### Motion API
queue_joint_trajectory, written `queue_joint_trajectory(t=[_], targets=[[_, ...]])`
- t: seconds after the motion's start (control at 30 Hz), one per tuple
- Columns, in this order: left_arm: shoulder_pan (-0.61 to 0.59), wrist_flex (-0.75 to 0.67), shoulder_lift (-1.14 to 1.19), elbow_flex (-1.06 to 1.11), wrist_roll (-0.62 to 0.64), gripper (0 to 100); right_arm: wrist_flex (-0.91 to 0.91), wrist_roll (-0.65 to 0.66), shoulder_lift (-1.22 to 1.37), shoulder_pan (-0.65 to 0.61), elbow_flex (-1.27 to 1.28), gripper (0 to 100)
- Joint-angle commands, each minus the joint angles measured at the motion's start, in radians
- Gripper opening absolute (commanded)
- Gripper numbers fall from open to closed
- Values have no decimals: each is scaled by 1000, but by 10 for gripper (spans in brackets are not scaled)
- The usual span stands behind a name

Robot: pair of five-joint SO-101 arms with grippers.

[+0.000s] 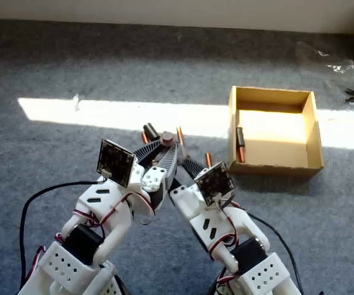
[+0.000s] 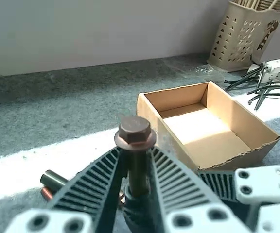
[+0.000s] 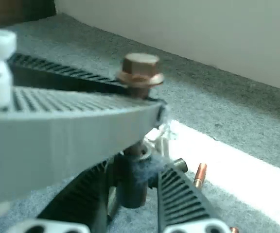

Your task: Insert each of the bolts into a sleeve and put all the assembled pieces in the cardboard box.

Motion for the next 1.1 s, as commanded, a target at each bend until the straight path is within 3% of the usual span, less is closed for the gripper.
queue_joint_trajectory(t=[0.0,0.37,0.53,1.07], targets=[[-24,2,-108,16,18,6,-28,-68,-8,62,-74,5],[-15,2,-182,45,-54,17,-28,-51,-8,59,-74,5],[-15,2,-182,65,-54,96,-28,-51,-8,59,-74,5],[-24,-2,-191,81,-60,102,-28,-51,-8,64,-74,5]])
